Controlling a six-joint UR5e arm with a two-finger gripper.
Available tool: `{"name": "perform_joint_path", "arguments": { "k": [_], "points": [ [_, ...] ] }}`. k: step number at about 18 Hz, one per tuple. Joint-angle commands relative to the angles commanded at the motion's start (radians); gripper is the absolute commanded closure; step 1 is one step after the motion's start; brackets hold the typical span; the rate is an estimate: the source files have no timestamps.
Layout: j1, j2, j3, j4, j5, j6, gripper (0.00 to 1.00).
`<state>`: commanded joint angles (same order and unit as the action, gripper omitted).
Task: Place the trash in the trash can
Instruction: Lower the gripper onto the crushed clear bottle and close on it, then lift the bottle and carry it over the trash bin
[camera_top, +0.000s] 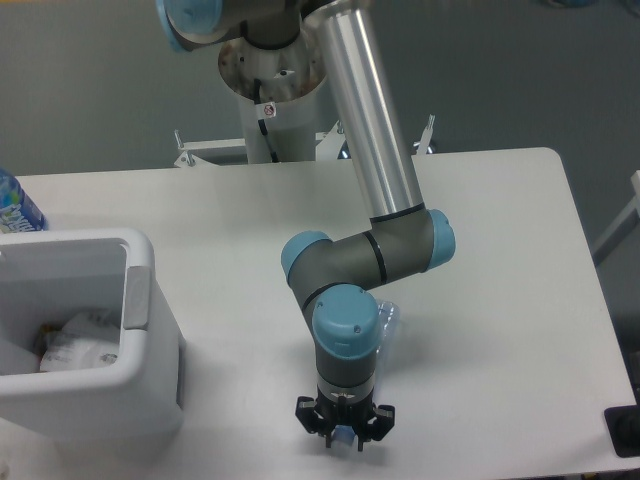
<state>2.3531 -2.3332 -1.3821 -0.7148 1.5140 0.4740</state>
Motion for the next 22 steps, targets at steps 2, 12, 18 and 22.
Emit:
{"name": "perform_joint_path", "arguments": {
  "k": [2, 12, 18, 22],
  "points": [
    [0.000, 0.002, 0.000, 0.000, 0.000, 0.000, 0.64],
    [0.037, 0.055, 0.110, 0.006, -0.012, -0.082, 0.73],
    [0.061, 0.086, 0.330, 0.015, -0.069, -0.355, 0.74],
    [0.072, 0.142, 0.345, 0.124, -0.077, -0.578, 0.74]
  ]
}}
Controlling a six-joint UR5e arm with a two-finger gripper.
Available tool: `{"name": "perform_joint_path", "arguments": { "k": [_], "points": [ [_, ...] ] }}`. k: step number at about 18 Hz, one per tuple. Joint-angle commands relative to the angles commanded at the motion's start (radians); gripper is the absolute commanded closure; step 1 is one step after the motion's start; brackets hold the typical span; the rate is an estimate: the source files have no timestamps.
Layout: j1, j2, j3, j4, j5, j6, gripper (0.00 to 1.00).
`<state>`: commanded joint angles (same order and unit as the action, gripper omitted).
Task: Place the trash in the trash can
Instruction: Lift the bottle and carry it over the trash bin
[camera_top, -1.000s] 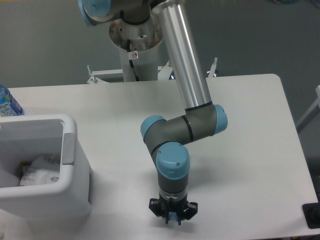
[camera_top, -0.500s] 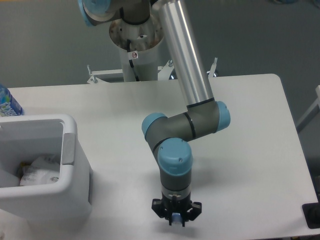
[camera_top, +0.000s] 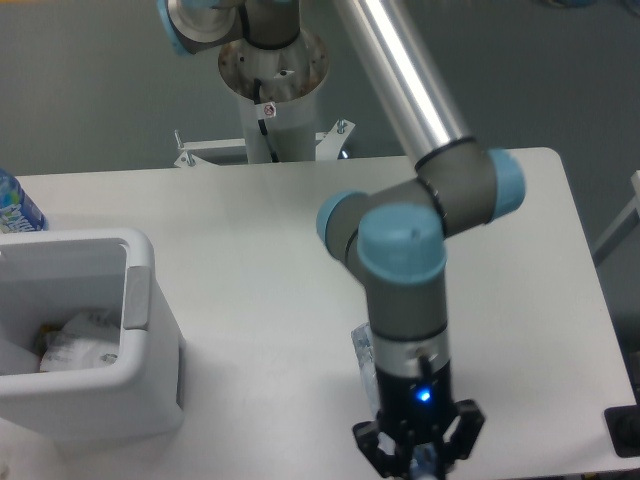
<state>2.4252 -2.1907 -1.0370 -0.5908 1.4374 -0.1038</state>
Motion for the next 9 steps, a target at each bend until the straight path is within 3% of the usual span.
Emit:
{"name": "perform_joint_path", "arguments": {
  "k": [5, 9],
  "points": [
    [-0.038, 0.084, -0.002, 0.009, -0.002, -0.117, 0.73],
    [-0.113, 0.166, -0.018, 0.009, -0.008, -0.119, 0.73]
  ]
}}
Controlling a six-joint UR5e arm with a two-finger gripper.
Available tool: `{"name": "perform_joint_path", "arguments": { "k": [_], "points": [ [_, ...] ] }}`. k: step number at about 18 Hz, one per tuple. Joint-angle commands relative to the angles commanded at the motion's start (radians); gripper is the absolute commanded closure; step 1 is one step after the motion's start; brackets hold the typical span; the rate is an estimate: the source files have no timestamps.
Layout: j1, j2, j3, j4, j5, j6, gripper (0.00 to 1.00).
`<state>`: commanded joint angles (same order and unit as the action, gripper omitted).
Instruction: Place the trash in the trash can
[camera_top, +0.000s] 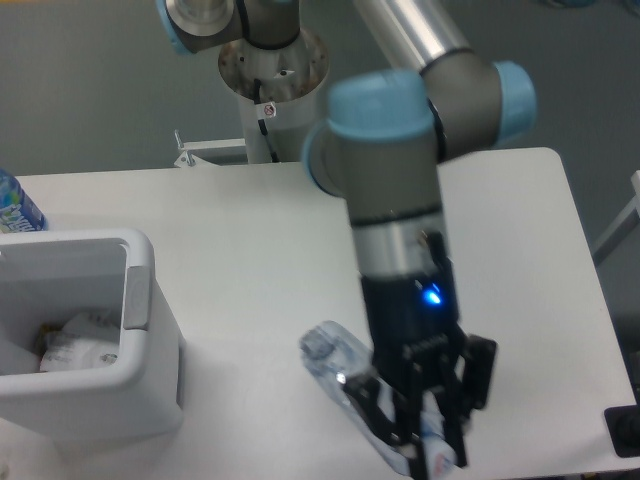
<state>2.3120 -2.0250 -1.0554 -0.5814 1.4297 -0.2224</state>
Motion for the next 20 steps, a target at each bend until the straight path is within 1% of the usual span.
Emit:
{"name": "perform_joint_path", "arguments": {
  "k": [2, 5, 7, 10, 12, 14, 15, 16, 18, 19, 20],
  "points": [
    [-0.049, 0.026, -0.003, 0.000, -0.005, 0.000, 0.73],
    [-0.112, 0.071, -0.024, 0.000, -0.005, 0.006, 0.73],
    [-0.152, 0.089, -0.034, 0.000, -0.005, 0.008, 0.73],
    [-0.229, 0.094, -0.043, 0.000, -0.005, 0.008, 0.73],
    [-0.273, 0.095, -0.070, 0.002, -0.006, 0.011, 0.73],
    [-0.315, 0.097, -0.107, 0.002, -0.003, 0.046, 0.73],
    [-0.325, 0.101, -0.117, 0.002, -0.005, 0.054, 0.69],
    [-0.333, 0.101, -0.123, 0.002, -0.006, 0.054, 0.63],
    [-0.336, 0.100, -0.136, 0.002, -0.008, 0.055, 0.55],
    [-0.336, 0.103, -0.152, 0.002, -0.009, 0.055, 0.44],
    [-0.336, 0.106, -0.167, 0.002, -0.009, 0.076, 0.19]
  ]
}}
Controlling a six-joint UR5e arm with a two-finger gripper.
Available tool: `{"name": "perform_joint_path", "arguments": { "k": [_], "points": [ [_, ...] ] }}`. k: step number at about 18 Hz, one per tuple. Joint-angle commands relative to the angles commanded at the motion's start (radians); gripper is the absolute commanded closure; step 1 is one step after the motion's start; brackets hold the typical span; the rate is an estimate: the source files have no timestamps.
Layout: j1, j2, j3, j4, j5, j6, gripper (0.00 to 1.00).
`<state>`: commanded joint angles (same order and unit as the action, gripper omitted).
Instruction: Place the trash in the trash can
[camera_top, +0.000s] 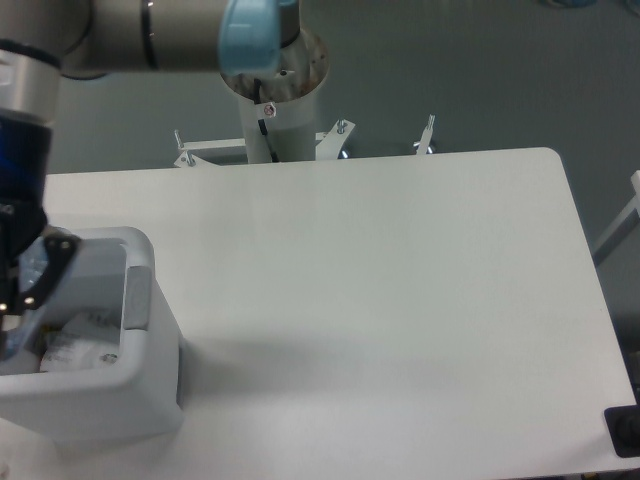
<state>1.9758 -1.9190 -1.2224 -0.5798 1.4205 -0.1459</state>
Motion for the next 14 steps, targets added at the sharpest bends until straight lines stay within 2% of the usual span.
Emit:
{"name": "perform_joint_path", "arguments": {
  "k": [1, 2, 8, 14],
  "points": [
    [-0.002, 0.009, -0.020, 0.000, 0.002, 0.038, 0.02],
    [0.000, 0.011, -0.028, 0.000, 0.002, 0.057, 0.00],
    [0.024, 0.023, -0.023, -0.003, 0.017, 0.060, 0.00],
    [0.205, 0.055, -0.015, -0.014, 0.051, 0.107, 0.00]
  ]
}}
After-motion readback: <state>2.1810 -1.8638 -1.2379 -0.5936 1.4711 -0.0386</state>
